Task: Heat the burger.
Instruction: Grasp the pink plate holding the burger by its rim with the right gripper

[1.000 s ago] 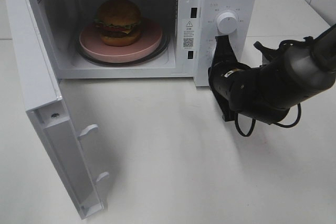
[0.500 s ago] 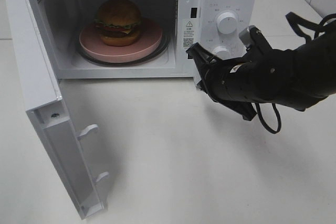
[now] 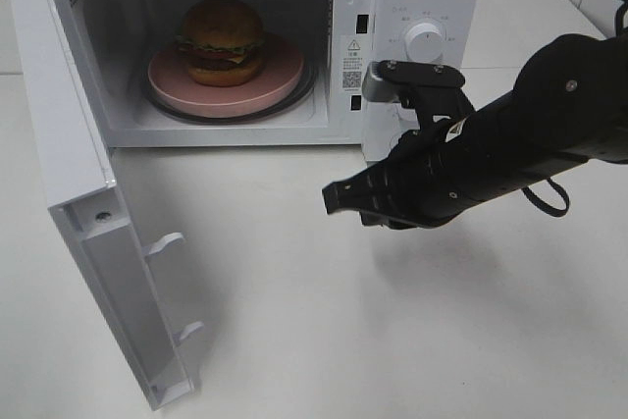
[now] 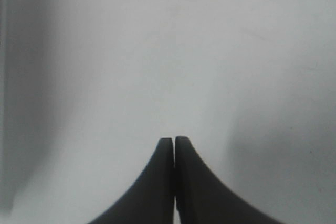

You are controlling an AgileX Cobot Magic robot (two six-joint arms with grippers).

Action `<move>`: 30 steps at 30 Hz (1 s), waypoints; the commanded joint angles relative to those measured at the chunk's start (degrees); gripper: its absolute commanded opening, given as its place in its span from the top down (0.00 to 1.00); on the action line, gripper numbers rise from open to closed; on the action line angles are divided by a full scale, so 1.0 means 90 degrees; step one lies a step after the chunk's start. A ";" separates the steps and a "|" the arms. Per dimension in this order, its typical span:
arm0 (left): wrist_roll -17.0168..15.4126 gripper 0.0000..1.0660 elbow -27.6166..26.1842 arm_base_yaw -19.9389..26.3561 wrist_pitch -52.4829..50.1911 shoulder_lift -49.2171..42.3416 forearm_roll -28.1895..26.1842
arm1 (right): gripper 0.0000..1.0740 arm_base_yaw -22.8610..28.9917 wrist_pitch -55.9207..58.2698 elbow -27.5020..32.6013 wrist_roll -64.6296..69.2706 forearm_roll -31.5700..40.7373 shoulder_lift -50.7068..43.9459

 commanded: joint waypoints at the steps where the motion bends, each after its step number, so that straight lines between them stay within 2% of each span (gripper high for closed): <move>1: -0.0019 0.06 0.0006 0.0006 -0.0089 -0.0108 -0.0013 | 1.00 -0.0006 0.0751 -0.0108 -0.0618 -0.0344 -0.0121; 2: -0.0019 0.06 0.0006 0.0006 -0.0089 -0.0108 -0.0013 | 1.00 -0.0006 0.1413 -0.0274 -0.0949 -0.0547 -0.0134; 4: -0.0019 0.06 0.0006 0.0006 -0.0089 -0.0108 -0.0013 | 1.00 -0.0006 0.1732 -0.0369 -0.1127 -0.0700 -0.0134; 6: -0.0019 0.06 0.0006 0.0006 -0.0089 -0.0108 -0.0013 | 0.99 -0.0006 0.2648 -0.0688 -0.1693 -0.1362 -0.0140; 7: -0.0019 0.06 0.0006 0.0006 -0.0089 -0.0108 -0.0013 | 0.99 -0.0006 0.2648 -0.0688 -0.1693 -0.1362 -0.0140; 8: -0.0019 0.06 0.0006 0.0006 -0.0089 -0.0108 -0.0013 | 0.99 -0.0006 0.3126 -0.0853 -0.2056 -0.1859 -0.0166; 10: -0.0019 0.06 0.0006 0.0006 -0.0089 -0.0108 -0.0013 | 0.99 -0.0006 0.3323 -0.0929 -0.2285 -0.2126 -0.0172; 11: -0.0019 0.06 0.0006 0.0006 -0.0089 -0.0108 -0.0013 | 0.99 -0.0006 0.3591 -0.1057 -0.2699 -0.2515 -0.0197; 18: -0.0019 0.06 0.0006 0.0006 -0.0089 -0.0108 -0.0013 | 0.97 -0.0006 0.3616 -0.1324 -0.4463 -0.3094 -0.0255; 20: -0.0019 0.06 0.0006 0.0006 -0.0089 -0.0108 -0.0013 | 0.96 -0.0006 0.3425 -0.1439 -0.6239 -0.3635 -0.0255; 26: -0.0019 0.06 0.0006 0.0006 -0.0089 -0.0108 -0.0013 | 0.94 -0.0006 0.3151 -0.1451 -0.7448 -0.3947 -0.0255; 30: -0.0019 0.06 0.0006 0.0006 -0.0089 -0.0108 -0.0013 | 0.89 -0.0006 0.2788 -0.1451 -0.7996 -0.4011 -0.0255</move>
